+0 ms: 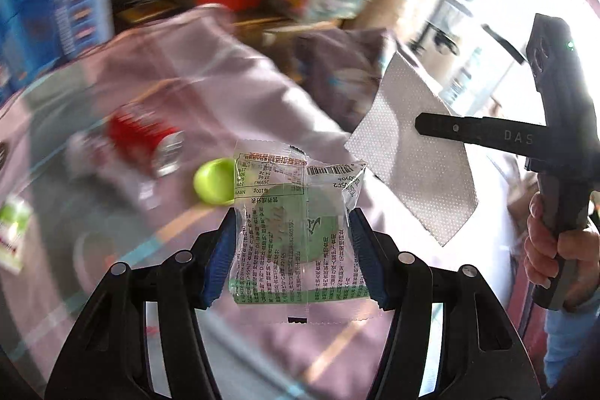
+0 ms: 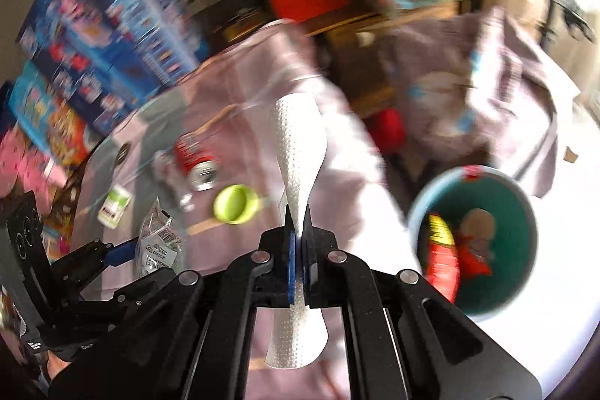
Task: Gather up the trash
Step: 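Carry the packet and tissue over the teal bucket and open both grippers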
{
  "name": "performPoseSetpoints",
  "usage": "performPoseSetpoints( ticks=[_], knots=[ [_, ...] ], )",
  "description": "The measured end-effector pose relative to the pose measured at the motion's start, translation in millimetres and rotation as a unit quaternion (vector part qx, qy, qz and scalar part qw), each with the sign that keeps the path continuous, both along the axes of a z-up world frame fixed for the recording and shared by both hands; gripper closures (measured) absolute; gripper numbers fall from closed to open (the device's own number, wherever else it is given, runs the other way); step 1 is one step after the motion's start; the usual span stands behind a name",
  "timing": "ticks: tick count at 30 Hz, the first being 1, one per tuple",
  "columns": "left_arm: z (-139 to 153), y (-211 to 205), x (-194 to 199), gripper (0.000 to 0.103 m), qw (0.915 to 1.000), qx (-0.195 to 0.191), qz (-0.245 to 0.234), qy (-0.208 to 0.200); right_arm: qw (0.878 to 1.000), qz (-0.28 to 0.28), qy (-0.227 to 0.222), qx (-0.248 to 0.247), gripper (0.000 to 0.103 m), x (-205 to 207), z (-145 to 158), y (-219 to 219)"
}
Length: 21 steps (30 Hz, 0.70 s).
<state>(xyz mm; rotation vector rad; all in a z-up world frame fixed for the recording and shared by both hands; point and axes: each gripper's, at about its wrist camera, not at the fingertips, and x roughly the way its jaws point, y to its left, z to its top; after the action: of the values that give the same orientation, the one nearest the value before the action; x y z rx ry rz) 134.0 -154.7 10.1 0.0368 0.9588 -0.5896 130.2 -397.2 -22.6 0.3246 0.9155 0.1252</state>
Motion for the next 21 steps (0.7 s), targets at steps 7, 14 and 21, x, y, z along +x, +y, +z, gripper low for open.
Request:
performPoseSetpoints(
  ticks=[7,14,21],
  knots=[
    [-9,-99,3,0.043,0.9970,0.023,-0.074,0.008,0.996,-0.088,0.009,0.016,0.100,-30,-17,-104],
    [-35,-167,8,0.043,0.9910,0.047,-0.122,0.031,0.989,-0.142,0.036,0.031,0.100,-40,-47,-167],
    [-80,-214,10,0.043,0.9802,0.074,-0.166,0.077,0.983,-0.166,0.066,0.043,0.100,-41,-75,-194]
  ],
)
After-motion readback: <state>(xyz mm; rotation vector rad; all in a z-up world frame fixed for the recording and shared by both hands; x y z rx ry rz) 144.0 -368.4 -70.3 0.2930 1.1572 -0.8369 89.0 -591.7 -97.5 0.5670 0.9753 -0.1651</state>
